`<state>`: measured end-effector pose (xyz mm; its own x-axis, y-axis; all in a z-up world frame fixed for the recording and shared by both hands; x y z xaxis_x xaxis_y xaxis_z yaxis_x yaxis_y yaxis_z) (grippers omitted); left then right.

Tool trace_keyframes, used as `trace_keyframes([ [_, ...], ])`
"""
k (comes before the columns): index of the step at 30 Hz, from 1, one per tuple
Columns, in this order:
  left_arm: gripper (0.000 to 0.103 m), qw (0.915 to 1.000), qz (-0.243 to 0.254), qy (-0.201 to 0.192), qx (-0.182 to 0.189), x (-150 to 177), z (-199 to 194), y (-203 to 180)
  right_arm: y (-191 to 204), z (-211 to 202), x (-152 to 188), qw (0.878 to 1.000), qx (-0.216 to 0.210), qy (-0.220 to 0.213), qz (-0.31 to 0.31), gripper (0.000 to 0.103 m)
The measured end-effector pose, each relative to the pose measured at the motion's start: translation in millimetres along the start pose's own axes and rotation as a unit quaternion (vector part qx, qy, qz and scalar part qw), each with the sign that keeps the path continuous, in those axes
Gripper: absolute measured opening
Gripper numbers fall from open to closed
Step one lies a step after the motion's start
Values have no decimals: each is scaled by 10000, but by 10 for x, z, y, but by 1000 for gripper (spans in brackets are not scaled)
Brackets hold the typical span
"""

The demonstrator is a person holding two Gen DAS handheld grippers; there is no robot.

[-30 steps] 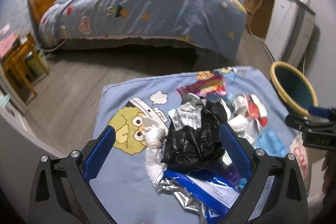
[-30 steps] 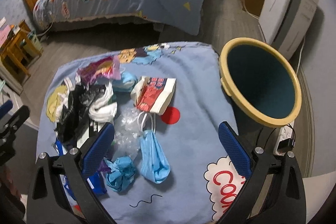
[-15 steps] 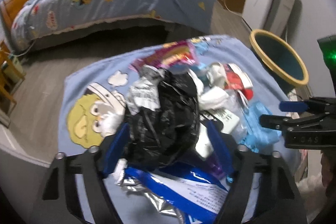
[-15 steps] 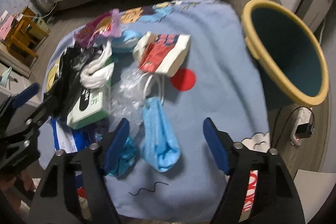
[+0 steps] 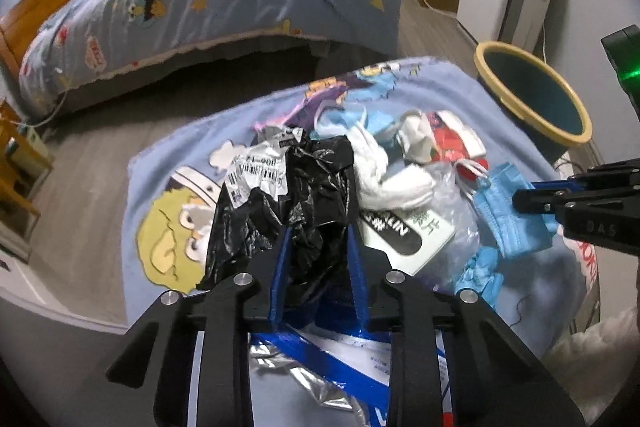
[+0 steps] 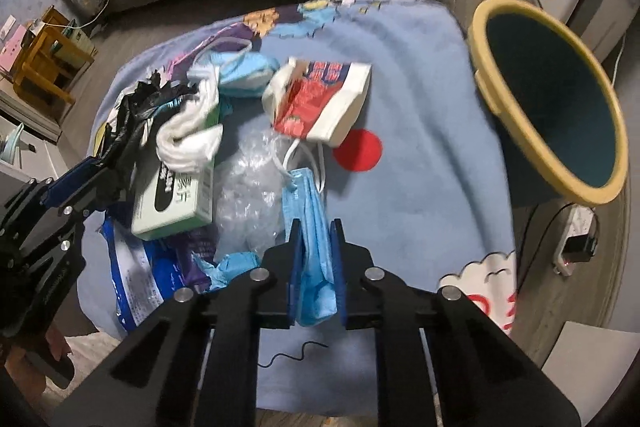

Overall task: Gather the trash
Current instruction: 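Grasp the blue face mask with the right tool while the left tool grasps the black plastic bag, then open the right tool over the bin while the left tool drops the black bag in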

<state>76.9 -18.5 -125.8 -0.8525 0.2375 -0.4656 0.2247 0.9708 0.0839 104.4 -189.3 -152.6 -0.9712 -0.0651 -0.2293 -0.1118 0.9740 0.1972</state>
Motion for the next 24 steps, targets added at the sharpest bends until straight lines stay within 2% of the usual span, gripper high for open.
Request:
trace_keyframes([
  [3,25,9998,-49,-184,-72,-47,-129,29,-29,-190,-58,9997,136,-193,3,13],
  [4,19,9996,-62,-243,-96,-64,-171,36,-64,-245,-102,9995,171,-259,-8,13],
  [8,16,9983,-78,-574,-78,-179,-389,28,-153,-570,-231,9978,126,-651,69,13],
  [9,8,9980,-43,-628,-106,-203,-422,18,-184,-625,-272,9972,144,-725,60,13],
  [11,8,9975,-19,-706,-95,-265,-478,5,-243,-779,-356,9955,240,-919,11,13],
  [14,8,9969,-62,-785,-62,-335,-528,9,-344,-954,-440,9940,168,-1084,23,13],
  [18,6,9961,-215,-858,-29,-428,-563,34,-517,-1108,-562,9925,187,-1210,13,13],
  [24,6,9912,-159,-1311,98,-744,-848,-128,-871,-1278,-670,9900,84,-1391,229,13],
])
Point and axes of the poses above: each gripper's, at about its wrist camera, not at the fingertips, and z roughly the way its jaws point, y to its left, x to its underside, the point moved 4 cm from there along z, roughly the way its jaws point, and after that the axes turned 7 degrees about y, right-handed, at the moved point
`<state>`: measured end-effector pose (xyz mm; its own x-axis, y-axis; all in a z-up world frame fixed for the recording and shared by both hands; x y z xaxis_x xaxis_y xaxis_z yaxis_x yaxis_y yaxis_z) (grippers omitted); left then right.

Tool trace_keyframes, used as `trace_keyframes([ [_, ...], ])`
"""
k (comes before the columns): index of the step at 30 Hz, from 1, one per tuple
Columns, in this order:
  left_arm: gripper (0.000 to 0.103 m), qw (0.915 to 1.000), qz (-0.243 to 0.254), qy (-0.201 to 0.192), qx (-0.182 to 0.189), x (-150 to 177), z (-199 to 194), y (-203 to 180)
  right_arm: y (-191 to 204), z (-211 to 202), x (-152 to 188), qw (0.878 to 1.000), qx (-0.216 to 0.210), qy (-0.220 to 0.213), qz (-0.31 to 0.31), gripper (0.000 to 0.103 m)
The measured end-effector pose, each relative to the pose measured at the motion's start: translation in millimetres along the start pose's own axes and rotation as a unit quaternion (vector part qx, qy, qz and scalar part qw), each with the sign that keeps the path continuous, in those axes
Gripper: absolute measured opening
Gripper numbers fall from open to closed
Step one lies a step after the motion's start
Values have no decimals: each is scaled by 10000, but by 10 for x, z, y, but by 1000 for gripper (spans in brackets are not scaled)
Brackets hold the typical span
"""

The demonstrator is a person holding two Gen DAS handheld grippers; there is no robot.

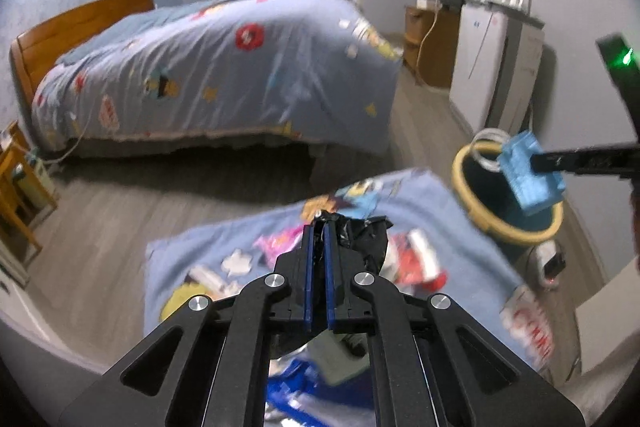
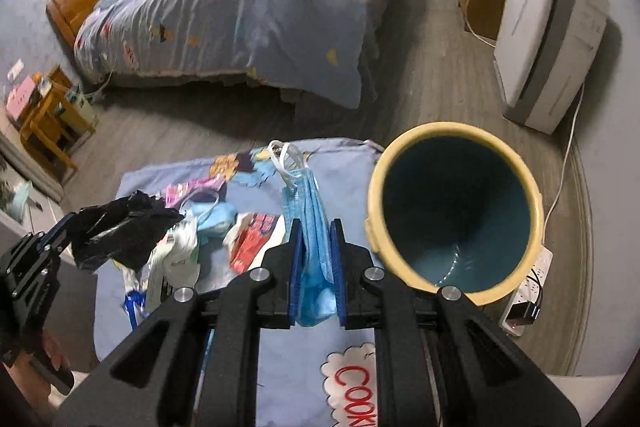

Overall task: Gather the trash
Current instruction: 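Open the right tool over the bin while the left tool drops the black bag in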

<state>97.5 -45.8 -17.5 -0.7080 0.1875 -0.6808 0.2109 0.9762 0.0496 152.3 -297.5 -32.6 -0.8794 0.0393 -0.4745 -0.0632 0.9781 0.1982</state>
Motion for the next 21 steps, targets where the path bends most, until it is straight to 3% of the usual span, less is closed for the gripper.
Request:
trace_keyframes([
  [11,5,9961,416,-381,681,-757,71,-835,-943,84,-171,9970,222,26,745,13],
  [21,5,9854,1075,-51,1321,-1012,675,-1939,-1728,394,-154,9888,661,301,1303,13],
])
Point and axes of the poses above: each gripper's, at about its wrist camera, not at the fingertips, and z roughly the way its jaws point, y to its left, x to its underside, the point moved 4 cm from there along z, roughly the way its jaws point, and after that the axes turned 7 degrees about y, right-handed, at the moved point
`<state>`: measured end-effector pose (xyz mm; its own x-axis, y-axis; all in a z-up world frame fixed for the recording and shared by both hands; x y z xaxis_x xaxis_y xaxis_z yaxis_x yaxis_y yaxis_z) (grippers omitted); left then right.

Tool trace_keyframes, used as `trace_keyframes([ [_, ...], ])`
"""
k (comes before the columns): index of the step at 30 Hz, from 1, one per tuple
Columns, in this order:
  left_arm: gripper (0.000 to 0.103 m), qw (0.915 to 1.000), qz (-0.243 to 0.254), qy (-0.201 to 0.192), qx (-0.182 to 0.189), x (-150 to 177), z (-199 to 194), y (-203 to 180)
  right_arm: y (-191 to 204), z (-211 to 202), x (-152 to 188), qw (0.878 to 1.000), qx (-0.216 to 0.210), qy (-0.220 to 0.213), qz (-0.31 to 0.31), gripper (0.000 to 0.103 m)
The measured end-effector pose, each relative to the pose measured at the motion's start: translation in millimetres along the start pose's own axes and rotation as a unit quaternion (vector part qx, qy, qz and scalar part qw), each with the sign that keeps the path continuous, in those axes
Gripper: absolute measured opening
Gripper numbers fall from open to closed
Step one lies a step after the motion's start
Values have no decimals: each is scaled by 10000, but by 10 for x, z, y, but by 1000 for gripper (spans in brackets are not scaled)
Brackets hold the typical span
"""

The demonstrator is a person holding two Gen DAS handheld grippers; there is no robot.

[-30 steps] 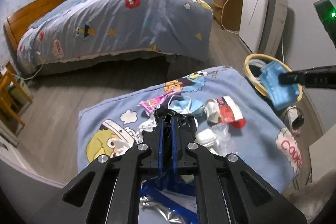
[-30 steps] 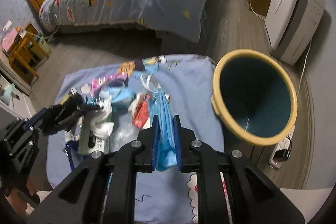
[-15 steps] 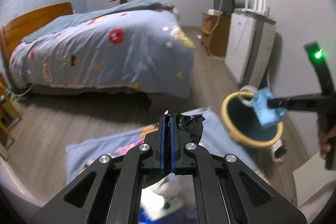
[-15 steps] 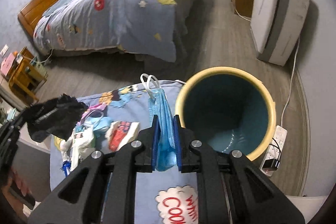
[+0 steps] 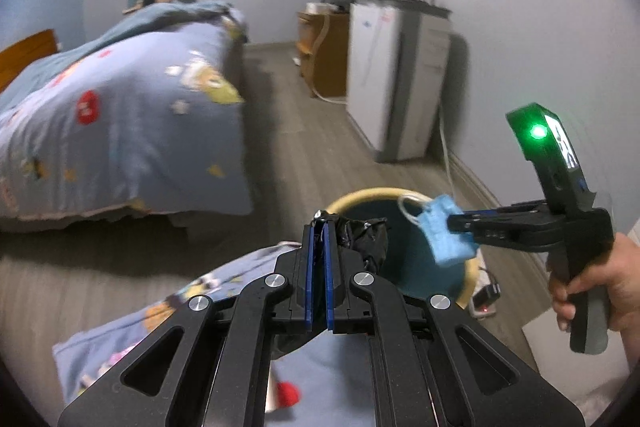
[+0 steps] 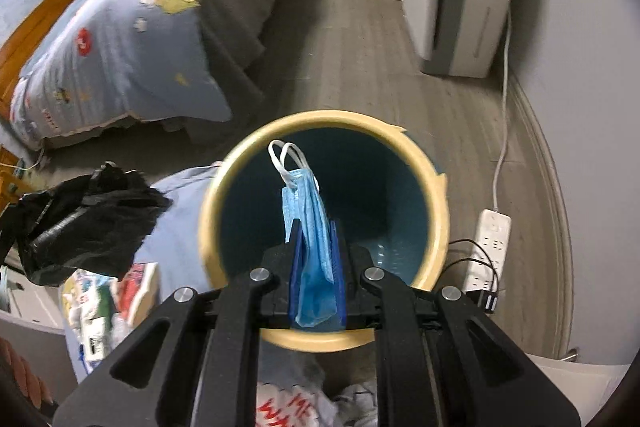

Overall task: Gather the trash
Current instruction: 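Open the right tool over the bin while the left tool drops the black bag in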

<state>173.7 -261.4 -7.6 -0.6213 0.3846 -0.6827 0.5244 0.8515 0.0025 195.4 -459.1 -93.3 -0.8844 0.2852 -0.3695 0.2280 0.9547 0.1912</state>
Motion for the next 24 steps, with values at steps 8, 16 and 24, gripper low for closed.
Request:
trace_keyframes([
  [8,6,9989,232,304,267,-56,679,-316,-192,230,-32,9996,170,151,186,14],
  [16,37,9989,28,339,316,-38,806,-238,-271,287,-65,9993,193,139,289,61],
  [24,93,9991,-341,220,81,116,551,101,-112,160,-99,9997,148,-54,208,97],
])
Point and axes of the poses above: each gripper's, at about its wrist camera, not at the fingertips, and z roughly the way its jaws point, y to its left, x to its underside, the point moved 4 cm from there along z, roughly the way its jaws point, and after that the axes turned 7 degrees about y, right-handed, at the moved point
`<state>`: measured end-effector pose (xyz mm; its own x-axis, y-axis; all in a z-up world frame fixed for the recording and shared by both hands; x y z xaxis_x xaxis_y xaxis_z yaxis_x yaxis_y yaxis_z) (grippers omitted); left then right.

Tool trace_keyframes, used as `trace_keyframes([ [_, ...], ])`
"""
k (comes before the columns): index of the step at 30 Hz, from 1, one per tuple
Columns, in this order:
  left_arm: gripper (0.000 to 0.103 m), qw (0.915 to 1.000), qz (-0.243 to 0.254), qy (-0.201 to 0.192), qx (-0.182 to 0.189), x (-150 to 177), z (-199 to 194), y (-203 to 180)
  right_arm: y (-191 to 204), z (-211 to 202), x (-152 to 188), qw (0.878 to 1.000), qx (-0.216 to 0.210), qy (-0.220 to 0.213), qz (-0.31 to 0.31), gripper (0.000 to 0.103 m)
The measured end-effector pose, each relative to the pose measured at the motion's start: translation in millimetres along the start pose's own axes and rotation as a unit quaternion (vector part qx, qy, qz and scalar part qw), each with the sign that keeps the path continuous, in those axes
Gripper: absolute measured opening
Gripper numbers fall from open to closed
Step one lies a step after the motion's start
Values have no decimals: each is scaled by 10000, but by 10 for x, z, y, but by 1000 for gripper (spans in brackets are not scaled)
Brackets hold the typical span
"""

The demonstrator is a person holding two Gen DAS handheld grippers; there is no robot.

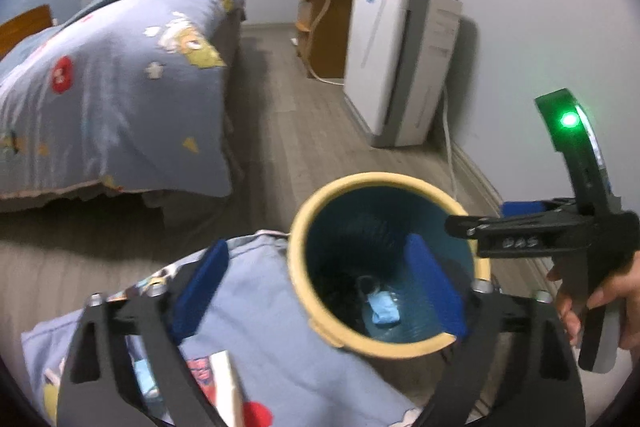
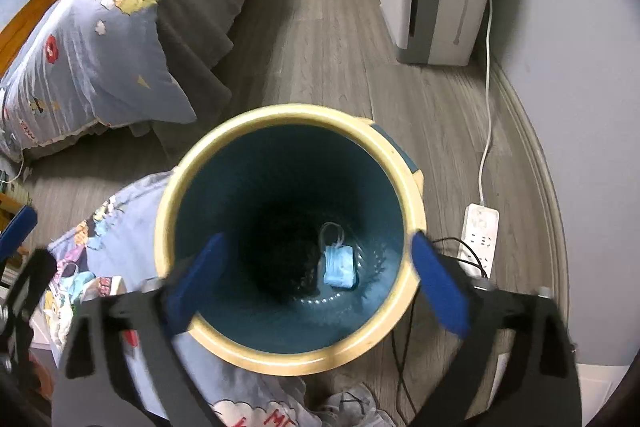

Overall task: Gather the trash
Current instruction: 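Open the right tool over the bin while the left tool drops the black bag in, then return both tools to the trash pile on the cushion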

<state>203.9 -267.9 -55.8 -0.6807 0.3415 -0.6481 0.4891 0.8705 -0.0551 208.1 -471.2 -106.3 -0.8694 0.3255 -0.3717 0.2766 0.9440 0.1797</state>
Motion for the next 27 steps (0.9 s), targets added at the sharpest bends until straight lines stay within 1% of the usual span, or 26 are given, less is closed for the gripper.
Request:
trace_keyframes([
  [5,96,9992,-145,-35,-376,75,-296,268,281,-243,-7,9994,20,-272,-219,97],
  [11,97,9965,-438,-184,-688,253,-876,687,712,-552,42,9967,-27,-548,-594,97],
  [14,98,9932,-490,-214,-1035,428,-1189,959,1010,-713,107,9947,-177,-667,-756,97],
  [20,98,9851,-868,-175,-1476,832,-1670,1477,1567,-929,268,9880,-372,-841,-1245,97],
  [23,98,9804,-1016,-153,-1678,995,-1817,1667,1772,-974,330,9858,-466,-852,-1370,97],
  [27,98,9738,-1278,-175,-1874,1295,-1990,1926,2003,-977,417,9853,-671,-789,-1362,97],
])
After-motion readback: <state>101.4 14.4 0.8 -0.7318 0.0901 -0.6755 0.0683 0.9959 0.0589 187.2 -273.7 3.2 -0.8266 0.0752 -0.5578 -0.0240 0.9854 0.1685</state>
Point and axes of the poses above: each gripper's, at about its wrist camera, not at the fingertips, and z roughly the way its jaws point, y to its left, x to its underside, the point moved 4 cm from there along z, roughly the way its jaws point, and after that the axes turned 7 degrees about y, right-handed, at the moved point
